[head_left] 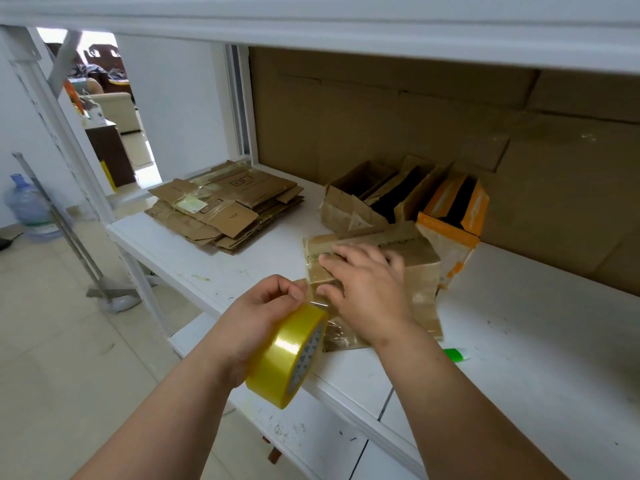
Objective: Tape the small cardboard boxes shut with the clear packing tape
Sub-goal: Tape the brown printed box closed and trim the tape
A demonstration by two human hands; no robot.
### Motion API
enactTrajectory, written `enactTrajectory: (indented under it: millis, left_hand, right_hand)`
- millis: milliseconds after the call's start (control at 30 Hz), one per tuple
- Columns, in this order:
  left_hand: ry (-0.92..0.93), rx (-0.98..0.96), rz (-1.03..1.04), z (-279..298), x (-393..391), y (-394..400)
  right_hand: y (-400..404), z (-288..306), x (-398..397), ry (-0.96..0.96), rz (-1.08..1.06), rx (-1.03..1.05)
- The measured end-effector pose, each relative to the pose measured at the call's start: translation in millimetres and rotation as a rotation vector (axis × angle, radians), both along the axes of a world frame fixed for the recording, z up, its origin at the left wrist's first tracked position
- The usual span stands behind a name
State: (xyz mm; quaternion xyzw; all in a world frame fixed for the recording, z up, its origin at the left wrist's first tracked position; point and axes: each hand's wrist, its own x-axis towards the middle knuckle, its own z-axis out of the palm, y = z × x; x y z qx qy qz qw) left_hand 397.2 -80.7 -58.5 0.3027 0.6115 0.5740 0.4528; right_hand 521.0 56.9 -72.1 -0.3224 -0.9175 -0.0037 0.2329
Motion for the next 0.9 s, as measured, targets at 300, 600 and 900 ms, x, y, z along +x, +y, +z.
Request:
enactTrajectory:
  millis: [300, 600, 900]
  left_hand:
    - [0.079, 0.004, 0.046, -9, 9, 10]
    - [0.055, -0.090, 0.050, -9, 5, 15]
    - [-0.040, 0.010, 0.175, -7, -5, 22]
  right_hand:
    - [5, 9, -7, -0.075, 0.043, -0.110]
    - [19, 17, 36, 0.467, -0.403, -0.079]
    - [14, 11, 52, 0.791, -0.397, -0.604]
